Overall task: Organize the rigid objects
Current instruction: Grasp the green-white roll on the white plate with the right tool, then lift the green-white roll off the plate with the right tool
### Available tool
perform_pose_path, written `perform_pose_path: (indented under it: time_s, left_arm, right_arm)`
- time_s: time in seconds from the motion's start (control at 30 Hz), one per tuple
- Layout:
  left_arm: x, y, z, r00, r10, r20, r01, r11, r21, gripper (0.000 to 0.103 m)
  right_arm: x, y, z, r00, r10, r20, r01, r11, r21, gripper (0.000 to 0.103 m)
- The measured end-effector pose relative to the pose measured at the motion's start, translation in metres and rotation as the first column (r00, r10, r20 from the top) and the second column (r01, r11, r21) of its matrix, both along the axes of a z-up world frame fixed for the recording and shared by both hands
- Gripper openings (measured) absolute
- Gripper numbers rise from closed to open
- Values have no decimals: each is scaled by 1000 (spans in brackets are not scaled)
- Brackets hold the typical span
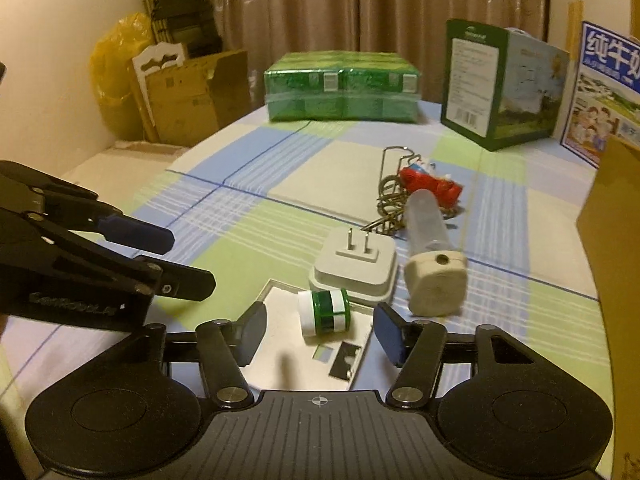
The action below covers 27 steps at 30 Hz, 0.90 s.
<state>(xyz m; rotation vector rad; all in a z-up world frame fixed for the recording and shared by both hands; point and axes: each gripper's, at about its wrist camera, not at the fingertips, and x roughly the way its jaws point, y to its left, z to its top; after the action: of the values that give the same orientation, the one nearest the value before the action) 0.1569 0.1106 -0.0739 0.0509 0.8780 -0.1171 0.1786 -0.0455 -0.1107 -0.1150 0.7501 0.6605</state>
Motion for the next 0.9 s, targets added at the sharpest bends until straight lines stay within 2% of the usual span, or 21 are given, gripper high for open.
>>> perform_pose_path:
  time_s: [0.23, 0.3, 0.33, 0.47, 0.53, 0.57, 0.63, 0.8, 0.9]
  left_arm:
    - [1, 13, -5, 999, 48, 5, -48, 997, -62, 45]
    - [1, 16, -7, 998, 68, 1, -67, 994, -82, 45]
    - [1, 17, -8, 997, 79, -1, -78, 993, -94, 45]
    - [0, 10, -8, 997, 77, 6, -76, 990, -119, 45]
    - [0, 4, -8, 997, 77, 10, -75, 989, -129, 55]
    - [0, 0, -9, 997, 76, 10, -74, 987, -140, 64]
    - [0, -8, -10, 998, 69, 1, -68, 984, -166, 69]
    - [6, -34, -24, 995, 95, -35, -100, 981, -169, 89]
    - [11, -48, -35, 990, 131, -61, -140, 975, -173, 93]
  right_arm:
    - [13, 15, -18, 1000, 21, 7, -21, 998, -53, 46]
    - [15, 18, -22, 1000, 22, 5, -22, 997, -69, 40]
    - [16, 18, -23, 1000, 24, -1, -24, 997, -69, 29]
    - [8, 8, -13, 999, -7, 37, 9, 999, -44, 29]
    - [3, -3, -5, 998, -31, 58, 33, 999, -43, 29]
    - [0, -11, -2, 997, -48, 64, 51, 998, -44, 28]
    - [-5, -29, 1, 993, -98, 67, 102, 994, -48, 28]
    - [-13, -78, -1, 971, -236, 26, 237, 970, -54, 29]
    - [-19, -98, -3, 963, -270, 3, 270, 962, -42, 28]
